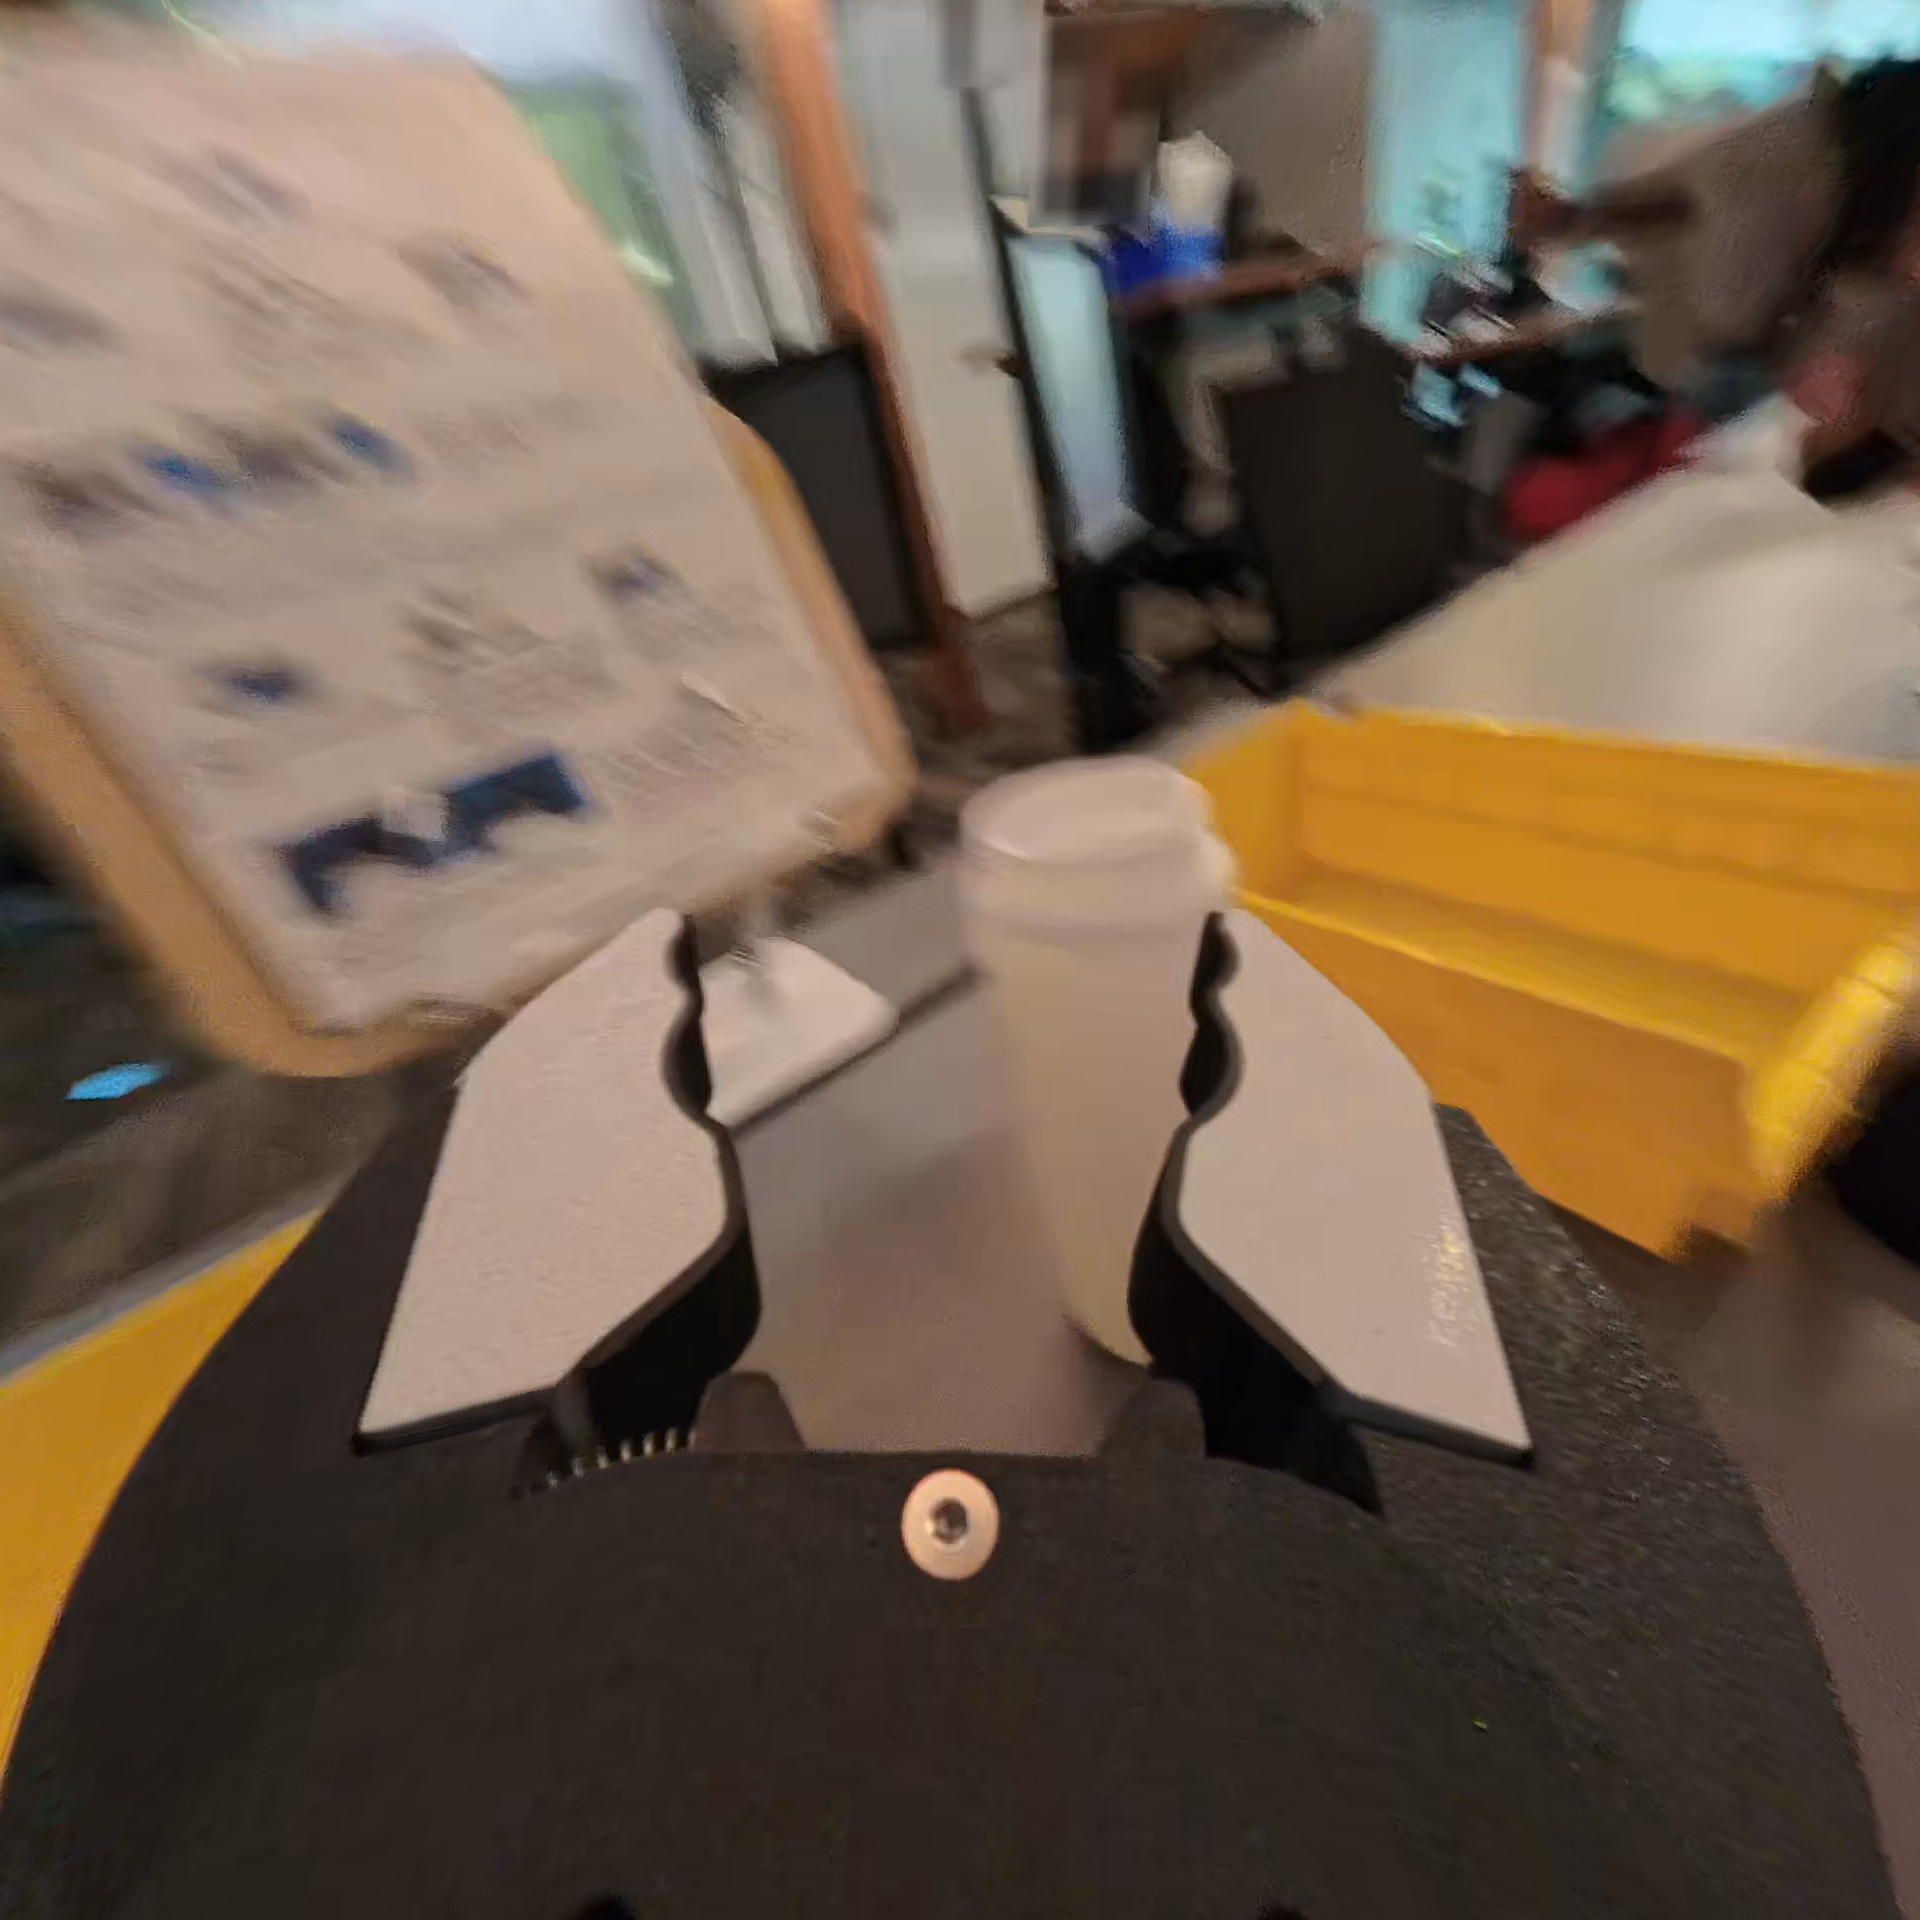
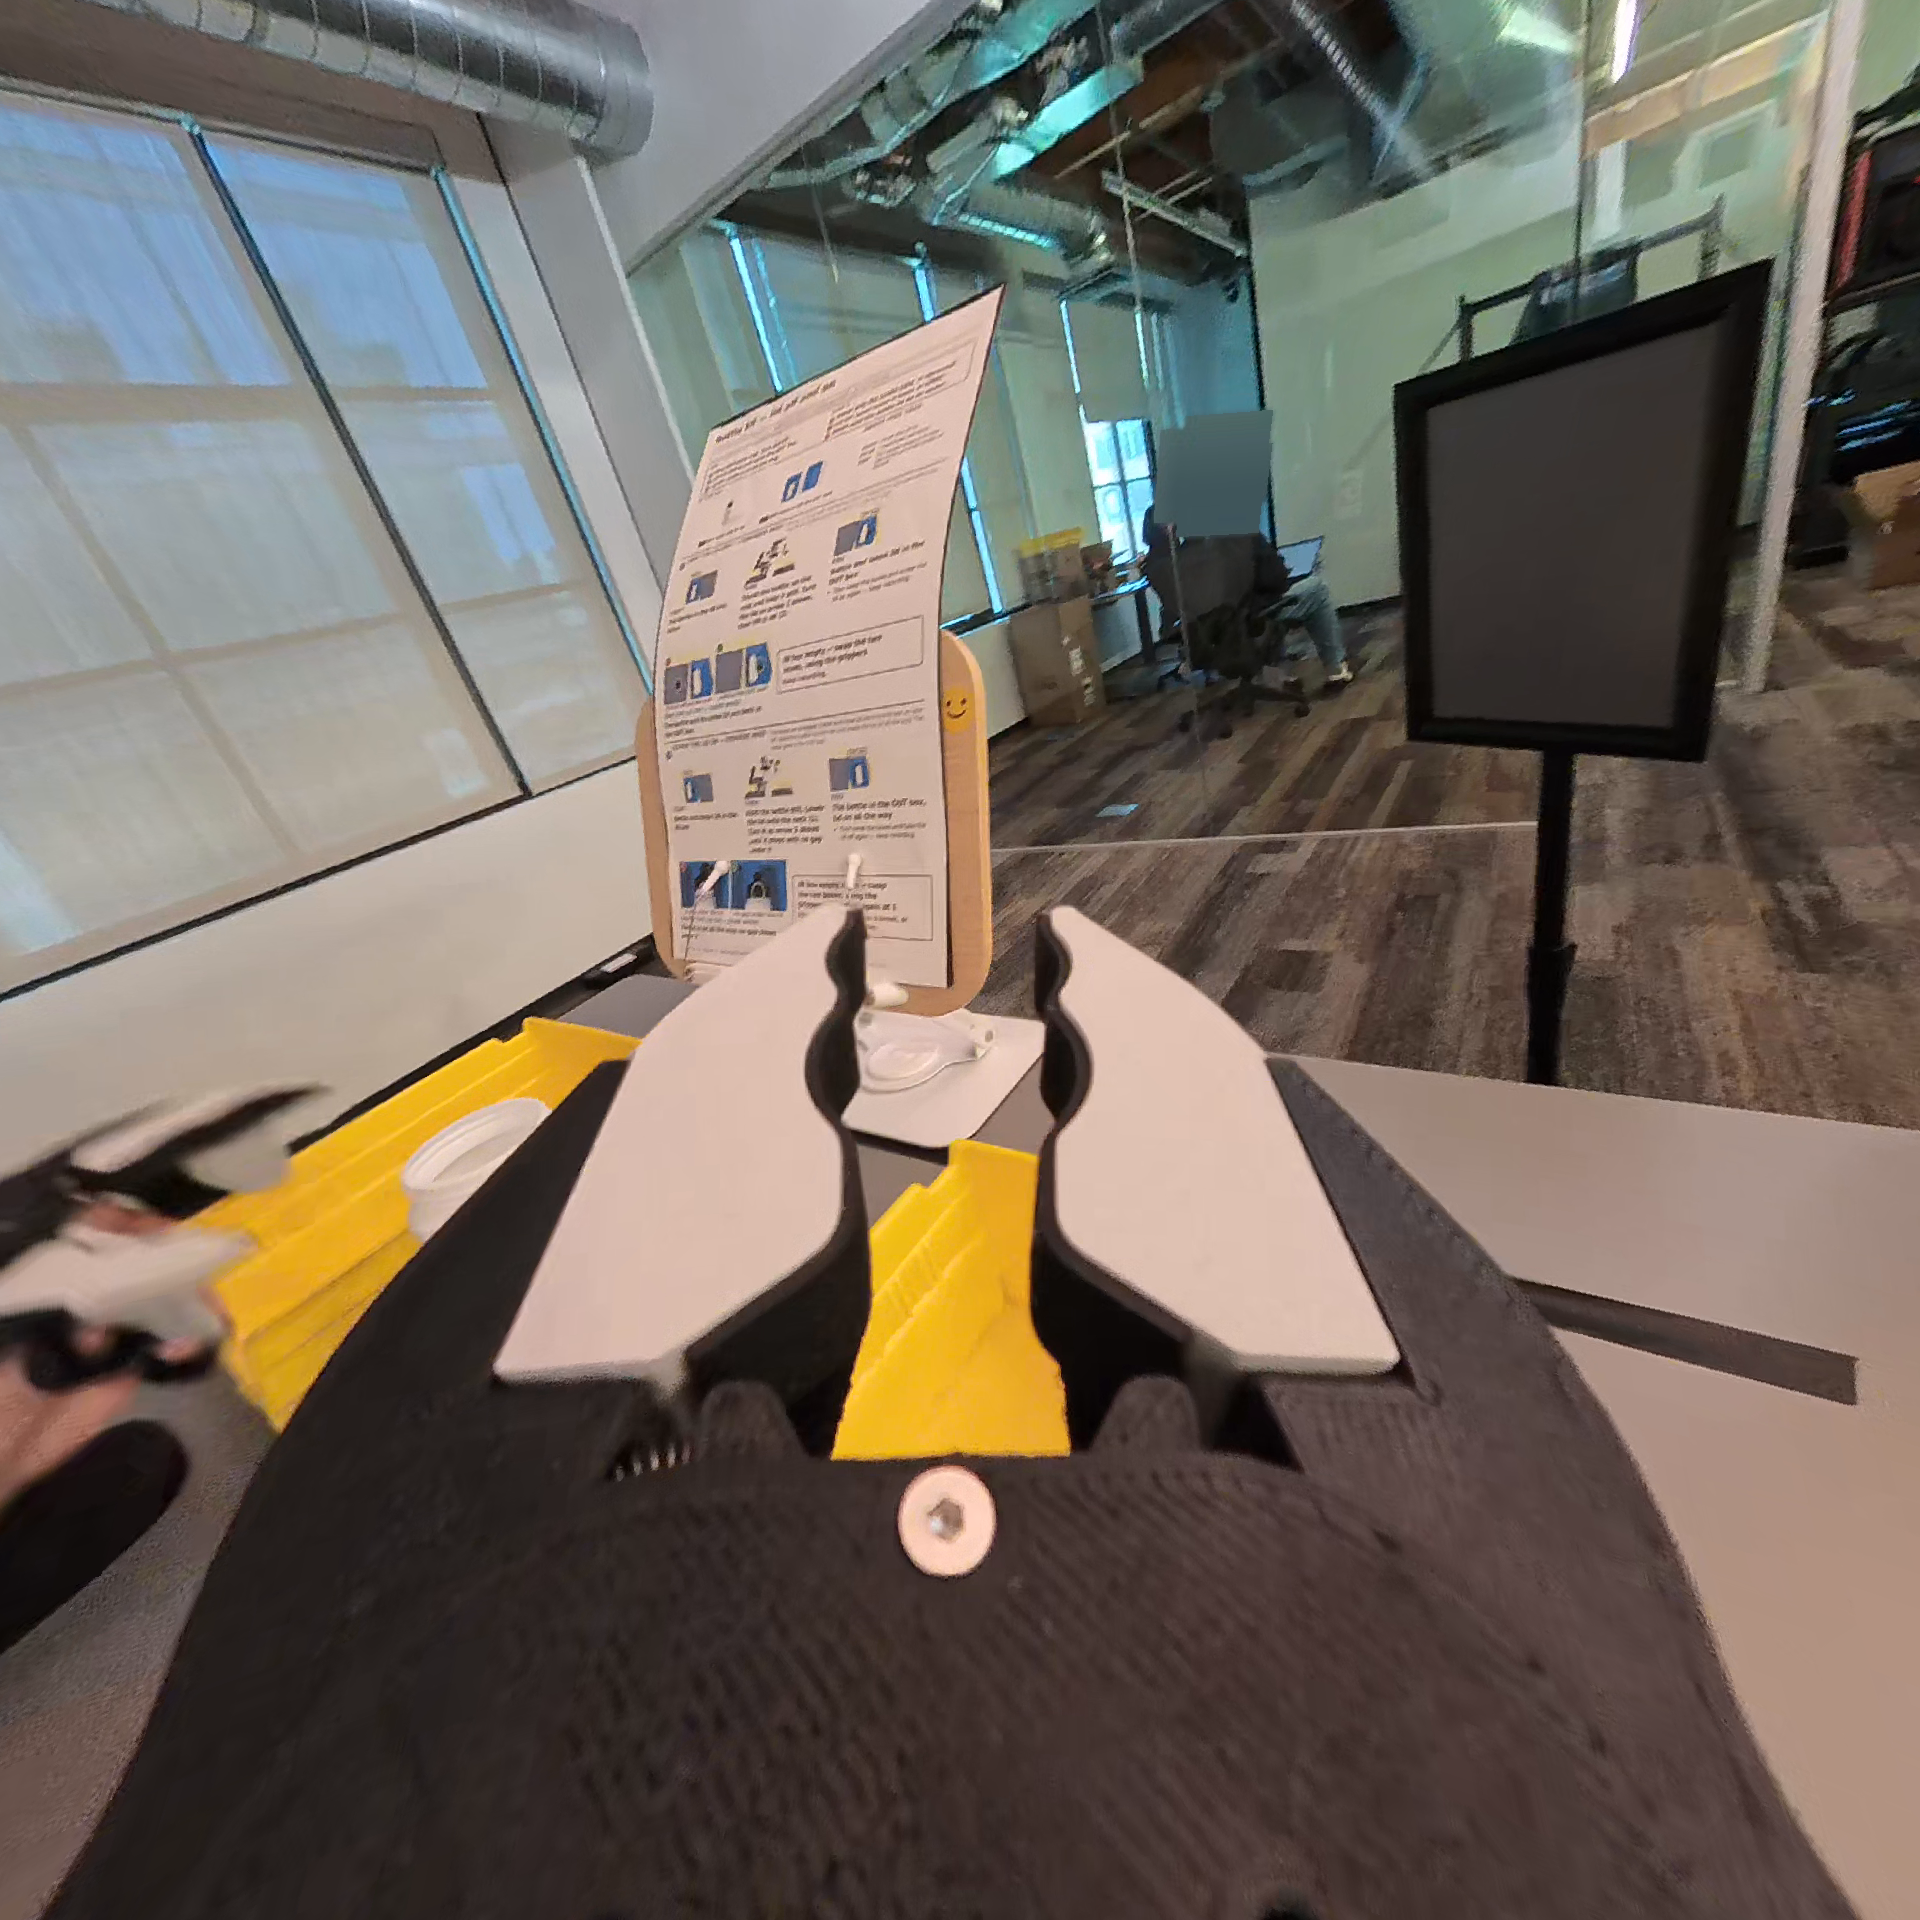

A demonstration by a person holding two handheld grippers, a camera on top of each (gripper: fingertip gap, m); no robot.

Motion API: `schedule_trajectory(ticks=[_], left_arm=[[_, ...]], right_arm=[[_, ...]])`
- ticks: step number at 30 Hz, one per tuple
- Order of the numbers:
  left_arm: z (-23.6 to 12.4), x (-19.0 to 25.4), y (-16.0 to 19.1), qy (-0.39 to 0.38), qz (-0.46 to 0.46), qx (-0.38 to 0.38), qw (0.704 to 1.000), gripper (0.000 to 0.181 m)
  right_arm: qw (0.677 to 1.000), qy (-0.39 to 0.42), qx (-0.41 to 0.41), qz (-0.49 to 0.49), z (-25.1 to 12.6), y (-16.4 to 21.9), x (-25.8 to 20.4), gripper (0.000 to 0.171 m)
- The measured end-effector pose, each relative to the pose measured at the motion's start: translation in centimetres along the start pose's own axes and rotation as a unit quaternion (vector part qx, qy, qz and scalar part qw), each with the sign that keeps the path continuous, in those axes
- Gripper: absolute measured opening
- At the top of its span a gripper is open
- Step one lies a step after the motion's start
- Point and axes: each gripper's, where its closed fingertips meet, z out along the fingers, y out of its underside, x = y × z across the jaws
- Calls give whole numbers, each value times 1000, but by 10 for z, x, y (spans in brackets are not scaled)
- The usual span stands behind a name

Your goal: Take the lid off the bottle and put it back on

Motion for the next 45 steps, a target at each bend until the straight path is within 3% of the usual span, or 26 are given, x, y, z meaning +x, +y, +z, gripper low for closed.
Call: schedule_trajectory(ticks=[2,4,6,10,15,18,21,24,27,30,37,41,45], left_arm=[[-28,-54,-30,-56,18,27,998,79],[-40,-90,-22,-40,21,-30,999,88],[-41,-121,7,-23,26,-95,995,90],[-22,-166,89,-29,45,-199,979,74],[14,-161,172,25,32,-284,958,55],[25,-157,211,50,-12,-340,939,54],[29,-151,237,74,-51,-384,919,77],[31,-156,252,71,-34,-399,914,89],[28,-154,266,82,-31,-428,900,85],[32,-156,266,75,-42,-421,903,67],[7,-173,247,58,-17,-454,889,67],[-10,-179,179,56,22,-404,913,67],[-26,-143,84,133,63,-329,933,67]], right_arm=[[1000,2,-1,1,0,0,2,32],[1000,4,-8,2,1,2,3,32],[1000,5,-10,5,3,4,4,32],[1000,-2,-22,3,7,8,0,32],[999,11,-35,0,7,13,5,32],[999,14,-40,9,5,16,10,32],[999,17,-40,16,4,17,15,32],[999,14,-44,24,4,19,17,32],[998,16,-52,27,5,23,20,32],[998,12,-57,32,6,25,20,32],[998,2,-61,33,9,26,15,32],[998,-37,-40,-13,13,10,-19,32],[980,-166,10,-111,14,-7,-109,39]])
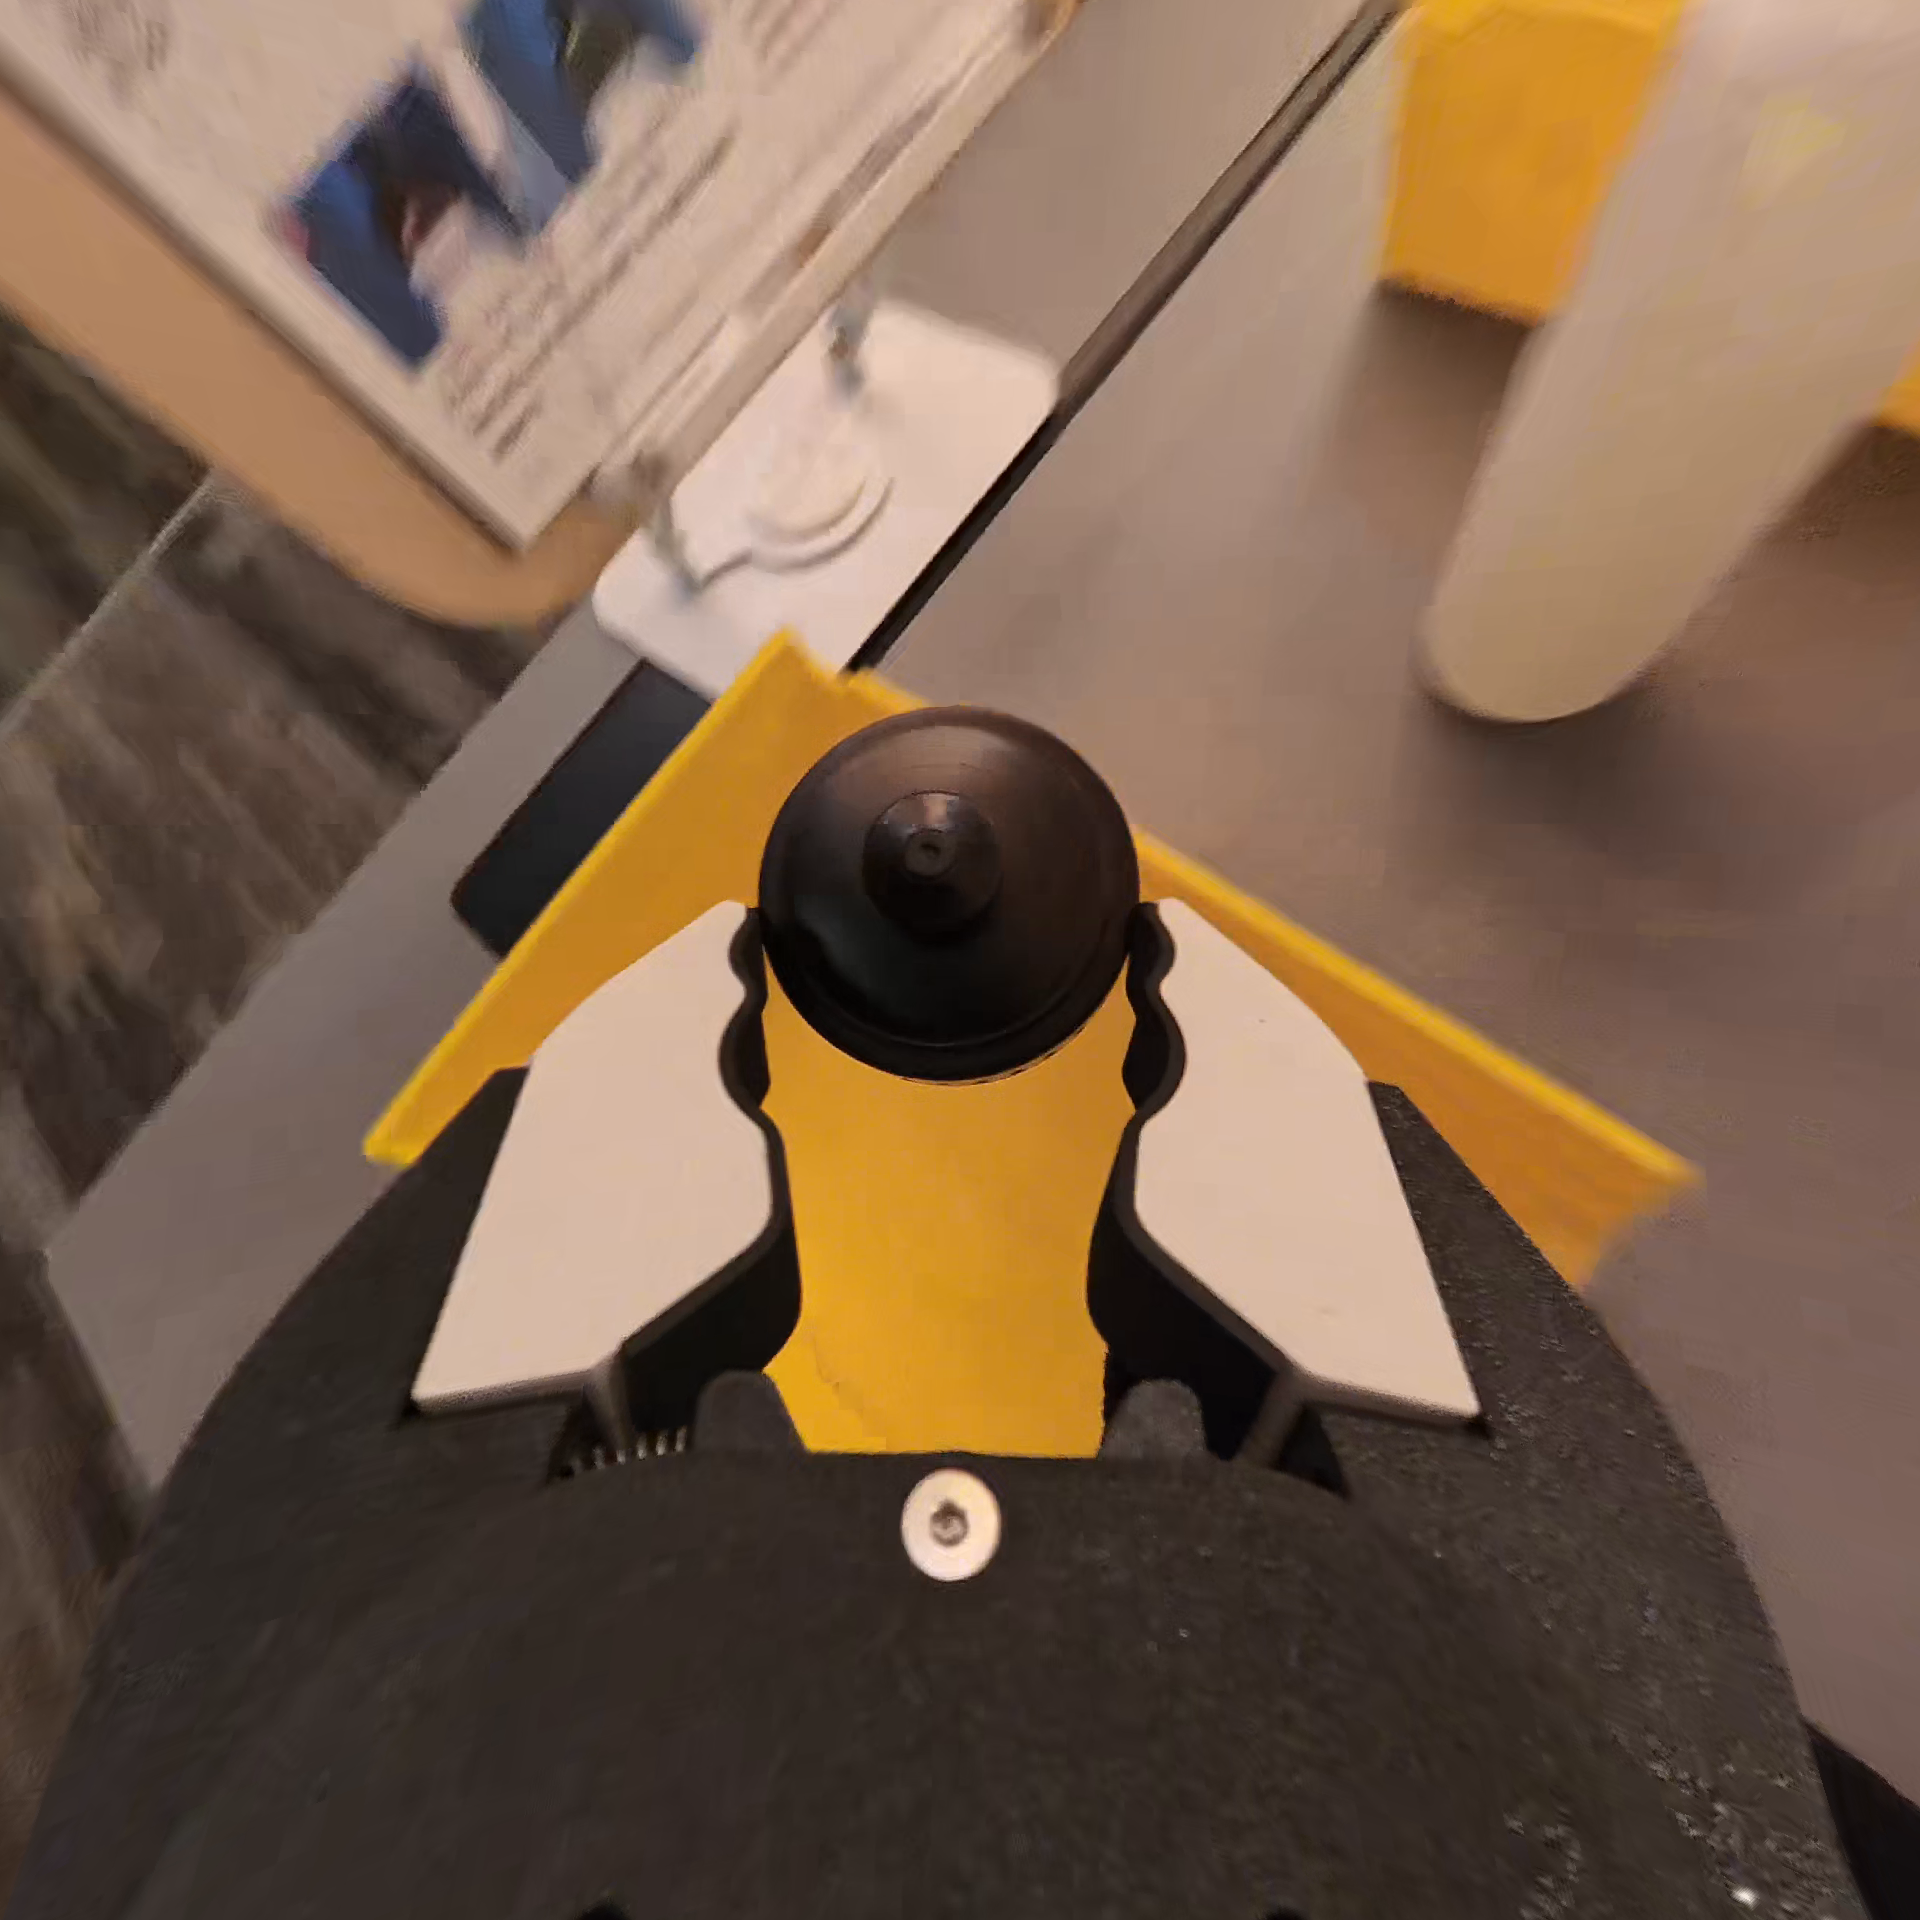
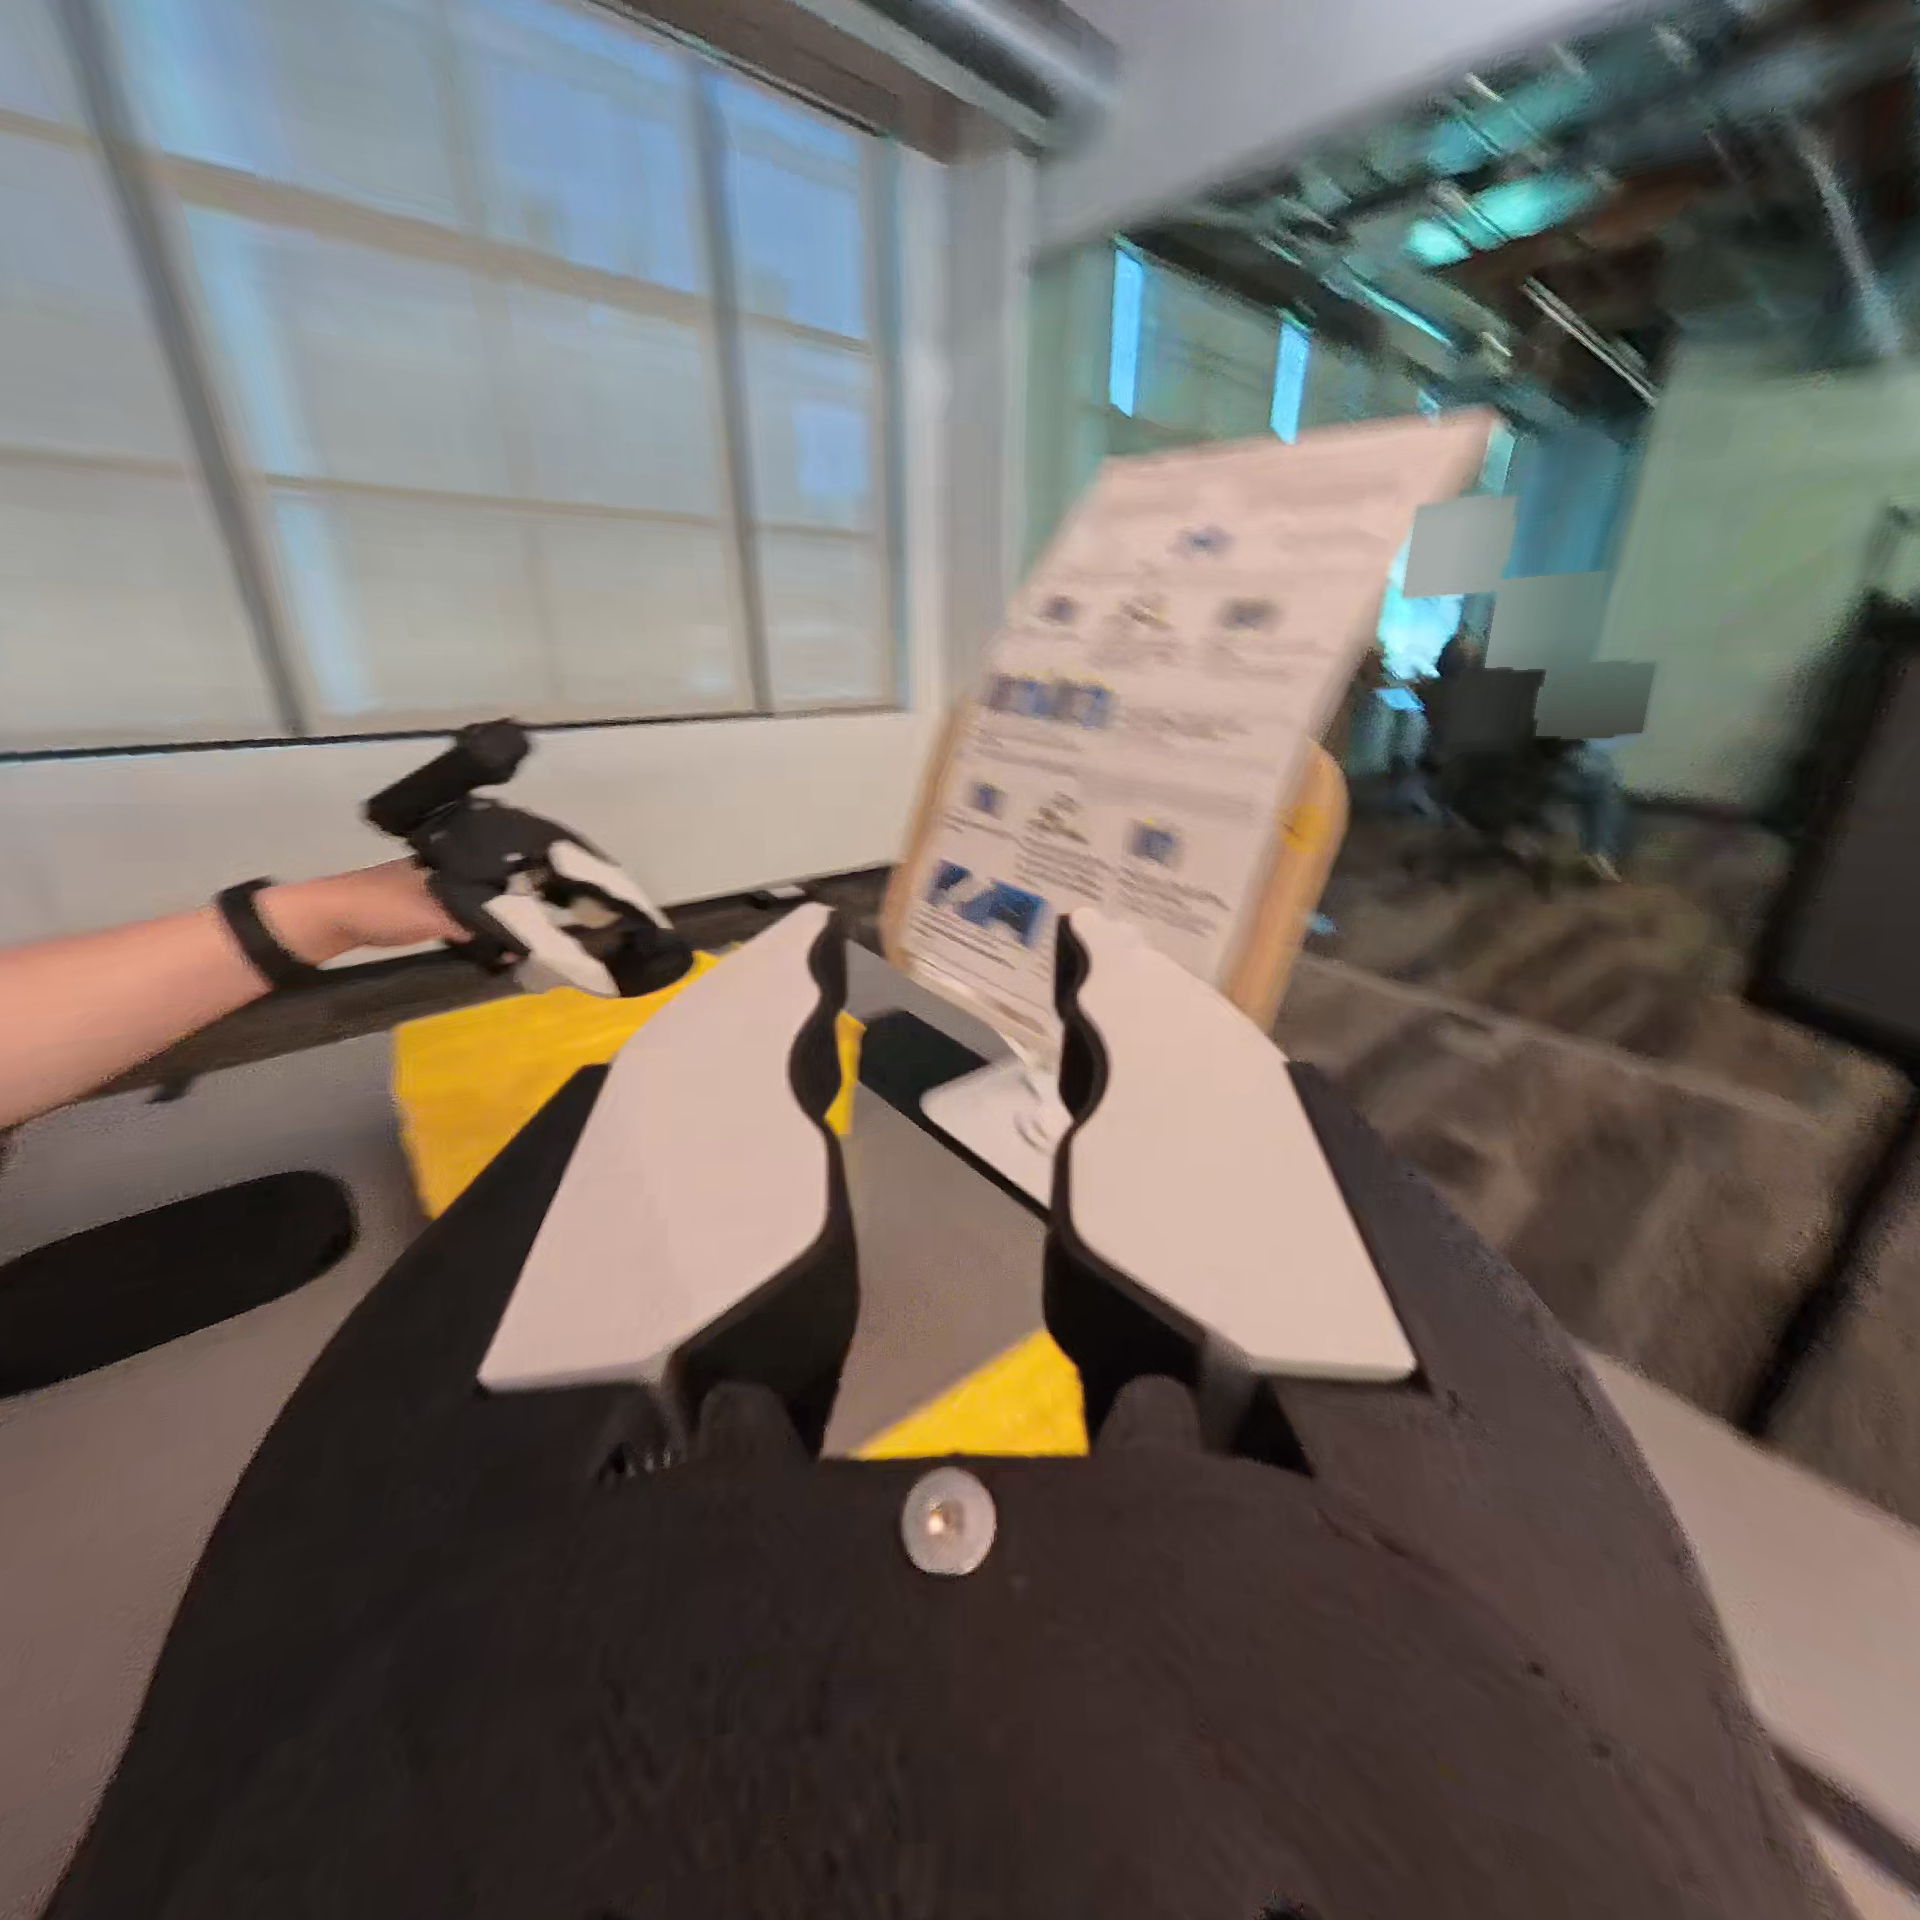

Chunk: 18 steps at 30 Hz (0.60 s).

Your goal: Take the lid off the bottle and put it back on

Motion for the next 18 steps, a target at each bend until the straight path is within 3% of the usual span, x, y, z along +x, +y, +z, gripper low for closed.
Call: schedule_trajectory(ticks=[3,7,12,18], left_arm=[[-37,59,-53,79,61,48,994,67],[-60,126,-97,137,133,67,979,67],[-61,178,-123,173,187,71,964,67],[-49,199,-132,186,214,63,957,67]], right_arm=[[993,-106,31,-38,27,-10,-68,56],[965,-250,-42,-65,66,25,-156,77],[948,-277,-108,-110,96,66,-202,78],[943,-288,-149,-77,111,92,-210,78]])
